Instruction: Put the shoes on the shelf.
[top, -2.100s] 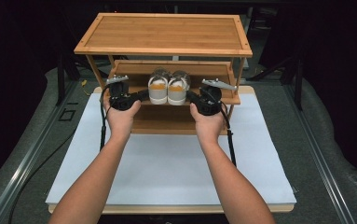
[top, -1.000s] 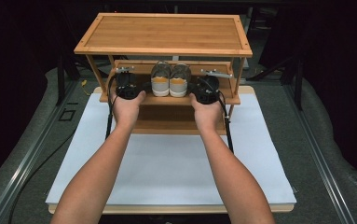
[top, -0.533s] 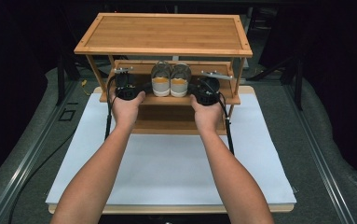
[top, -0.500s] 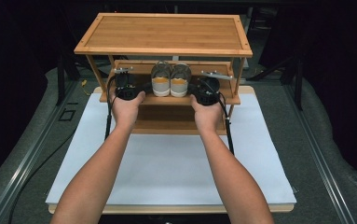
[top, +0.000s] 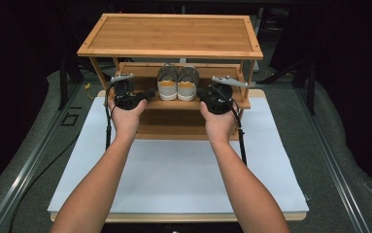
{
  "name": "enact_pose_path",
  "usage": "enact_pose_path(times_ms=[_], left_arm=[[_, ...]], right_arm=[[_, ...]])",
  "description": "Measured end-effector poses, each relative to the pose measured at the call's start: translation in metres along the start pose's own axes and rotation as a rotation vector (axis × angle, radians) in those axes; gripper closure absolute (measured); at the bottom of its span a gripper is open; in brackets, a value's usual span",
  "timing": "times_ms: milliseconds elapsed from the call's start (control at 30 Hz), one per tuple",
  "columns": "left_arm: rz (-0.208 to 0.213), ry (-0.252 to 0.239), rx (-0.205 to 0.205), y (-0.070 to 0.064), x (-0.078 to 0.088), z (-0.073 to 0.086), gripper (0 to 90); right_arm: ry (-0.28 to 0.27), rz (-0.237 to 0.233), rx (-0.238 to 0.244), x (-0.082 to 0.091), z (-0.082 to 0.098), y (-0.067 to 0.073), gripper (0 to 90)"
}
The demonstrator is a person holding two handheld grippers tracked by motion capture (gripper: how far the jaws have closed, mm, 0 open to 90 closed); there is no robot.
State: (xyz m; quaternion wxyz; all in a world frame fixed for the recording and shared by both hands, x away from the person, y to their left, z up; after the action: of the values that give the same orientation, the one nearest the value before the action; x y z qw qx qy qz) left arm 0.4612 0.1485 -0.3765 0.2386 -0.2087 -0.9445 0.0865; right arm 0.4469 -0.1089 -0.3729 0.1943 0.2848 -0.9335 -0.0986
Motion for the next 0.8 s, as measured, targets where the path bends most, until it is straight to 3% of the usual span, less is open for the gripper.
enact_pose_path(times_ms=[333, 567, 600, 633, 667, 800], left_arm=[[0.037, 0.010, -0.052, -0.007, 0.025, -0.001, 89.6], [0.058, -0.004, -0.082, -0.012, 0.039, 0.006, 89.5], [0.055, -0.006, -0.092, -0.013, 0.041, 0.008, 89.5], [0.043, -0.001, -0.136, -0.016, 0.044, 0.013, 89.5], [0.037, 0.000, -0.153, -0.017, 0.046, 0.016, 89.5], [0.063, 0.001, -0.152, -0.016, 0.053, 0.028, 89.4]], right_arm=[[-0.001, -0.022, 0.014, 0.016, 0.002, 0.007, 87.1], [0.013, -0.045, 0.021, 0.029, 0.014, 0.009, 86.5], [0.009, -0.052, 0.024, 0.034, 0.017, 0.010, 85.7], [0.010, -0.061, 0.020, 0.036, 0.019, 0.011, 85.0], [0.027, -0.072, 0.024, 0.039, 0.021, 0.012, 84.5], [0.025, -0.092, 0.050, 0.045, 0.030, 0.017, 84.5]])
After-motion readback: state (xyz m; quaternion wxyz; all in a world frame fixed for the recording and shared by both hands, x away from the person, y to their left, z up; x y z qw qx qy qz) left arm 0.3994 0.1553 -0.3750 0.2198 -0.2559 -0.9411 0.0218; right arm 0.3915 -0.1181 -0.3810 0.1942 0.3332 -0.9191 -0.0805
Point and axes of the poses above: each handheld gripper's, and its own axes: x roughly backward along the jaws, z roughly out of its underside, y roughly to its left, the point moved 2 cm from there along -x, roughly forward along the jaws, and after that the axes turned 8 degrees about -z, right-handed, at the moved point
